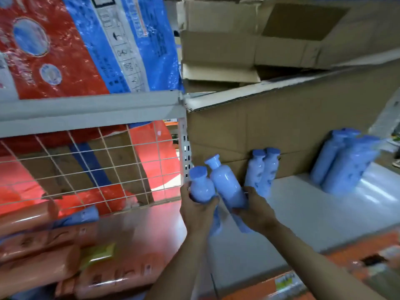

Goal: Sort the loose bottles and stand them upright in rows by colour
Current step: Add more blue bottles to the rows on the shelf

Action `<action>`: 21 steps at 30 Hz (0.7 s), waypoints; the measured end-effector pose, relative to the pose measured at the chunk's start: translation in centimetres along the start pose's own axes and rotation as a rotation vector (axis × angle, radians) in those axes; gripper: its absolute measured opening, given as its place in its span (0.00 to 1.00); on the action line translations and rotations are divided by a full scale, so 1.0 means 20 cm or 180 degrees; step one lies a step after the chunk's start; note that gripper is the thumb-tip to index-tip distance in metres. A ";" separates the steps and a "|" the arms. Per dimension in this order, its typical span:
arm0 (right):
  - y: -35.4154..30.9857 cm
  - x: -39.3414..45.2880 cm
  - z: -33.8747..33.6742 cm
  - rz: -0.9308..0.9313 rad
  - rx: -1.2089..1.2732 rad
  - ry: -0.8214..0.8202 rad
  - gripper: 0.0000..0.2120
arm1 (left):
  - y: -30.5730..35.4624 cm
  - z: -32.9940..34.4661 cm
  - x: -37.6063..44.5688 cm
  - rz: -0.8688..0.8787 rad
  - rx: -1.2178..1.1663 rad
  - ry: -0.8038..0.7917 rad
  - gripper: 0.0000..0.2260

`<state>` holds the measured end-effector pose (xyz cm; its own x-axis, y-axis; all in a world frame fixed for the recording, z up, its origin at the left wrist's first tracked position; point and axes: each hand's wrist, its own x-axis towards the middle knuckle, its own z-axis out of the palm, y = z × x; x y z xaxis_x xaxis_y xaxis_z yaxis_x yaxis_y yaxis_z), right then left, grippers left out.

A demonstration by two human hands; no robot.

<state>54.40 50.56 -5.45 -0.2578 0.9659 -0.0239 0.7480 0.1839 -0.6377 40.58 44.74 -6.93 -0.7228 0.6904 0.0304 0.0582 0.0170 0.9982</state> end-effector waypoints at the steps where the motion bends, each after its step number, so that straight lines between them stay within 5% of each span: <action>1: 0.05 -0.01 -0.04 0.0002 0.0095 0.0067 0.30 | 0.01 0.06 -0.03 0.0083 -0.0011 -0.0060 0.24; 12: 0.78 0.00 -0.65 0.0010 0.0800 0.0936 0.29 | 0.09 1.01 -0.37 0.0865 0.0153 -0.1033 0.24; 21: 1.40 0.12 -1.20 0.0298 0.1074 0.1113 0.23 | 0.17 1.82 -0.64 0.0867 -0.0050 -0.1293 0.28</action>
<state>89.34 62.39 -4.90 0.0649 0.9894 0.1298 0.5035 0.0798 -0.8603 75.03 62.26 -5.87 -0.3555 0.8946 0.2707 0.1952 -0.2122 0.9575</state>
